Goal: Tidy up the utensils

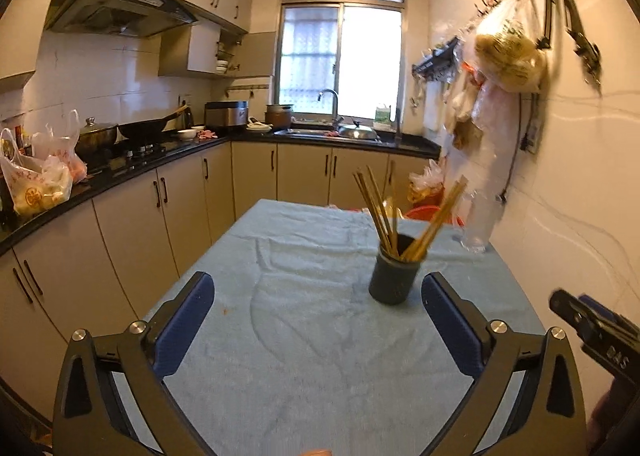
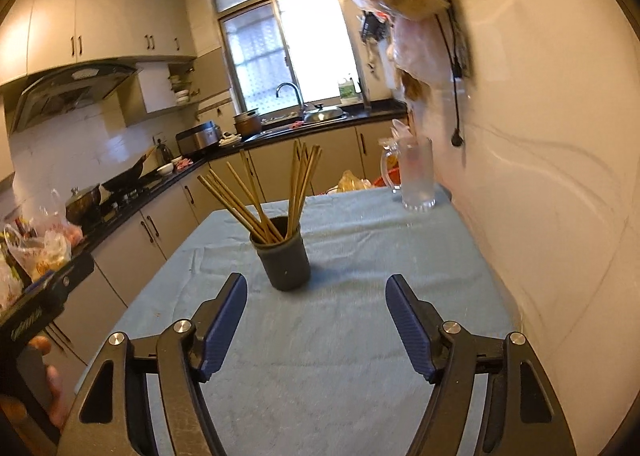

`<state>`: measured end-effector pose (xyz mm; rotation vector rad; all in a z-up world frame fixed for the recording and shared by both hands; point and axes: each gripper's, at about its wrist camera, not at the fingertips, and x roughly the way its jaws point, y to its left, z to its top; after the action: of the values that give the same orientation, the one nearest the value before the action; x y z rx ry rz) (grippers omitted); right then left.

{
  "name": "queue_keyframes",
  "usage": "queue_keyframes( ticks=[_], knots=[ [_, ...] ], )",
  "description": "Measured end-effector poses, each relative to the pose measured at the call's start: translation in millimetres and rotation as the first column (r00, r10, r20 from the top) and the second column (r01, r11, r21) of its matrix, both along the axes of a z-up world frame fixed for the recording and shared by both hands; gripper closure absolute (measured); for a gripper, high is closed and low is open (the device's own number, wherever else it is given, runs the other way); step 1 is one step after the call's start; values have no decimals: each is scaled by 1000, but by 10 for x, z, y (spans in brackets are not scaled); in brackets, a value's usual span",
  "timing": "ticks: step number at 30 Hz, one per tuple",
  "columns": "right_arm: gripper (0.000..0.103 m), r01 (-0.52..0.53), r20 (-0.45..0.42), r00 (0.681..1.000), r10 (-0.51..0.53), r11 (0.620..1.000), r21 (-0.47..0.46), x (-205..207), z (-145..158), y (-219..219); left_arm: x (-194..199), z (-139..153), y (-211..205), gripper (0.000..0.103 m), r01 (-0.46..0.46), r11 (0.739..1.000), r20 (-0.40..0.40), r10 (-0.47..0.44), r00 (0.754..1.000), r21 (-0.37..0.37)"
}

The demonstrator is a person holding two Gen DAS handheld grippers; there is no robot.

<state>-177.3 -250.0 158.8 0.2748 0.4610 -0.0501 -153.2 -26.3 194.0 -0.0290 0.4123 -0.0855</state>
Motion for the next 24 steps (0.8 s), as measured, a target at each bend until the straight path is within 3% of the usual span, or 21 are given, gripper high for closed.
queue_keyframes(
  ticks=[13, 24],
  knots=[
    [21, 86, 43, 996, -84, 995, -59, -258, 1, 192, -127, -395, -156, 0, 53, 998, -147, -48, 988, 26],
    [20, 94, 39, 995, -91, 993, -69, -199, -56, 213, -77, -477, -223, 0, 45, 998, -178, -37, 983, 41]
  ],
)
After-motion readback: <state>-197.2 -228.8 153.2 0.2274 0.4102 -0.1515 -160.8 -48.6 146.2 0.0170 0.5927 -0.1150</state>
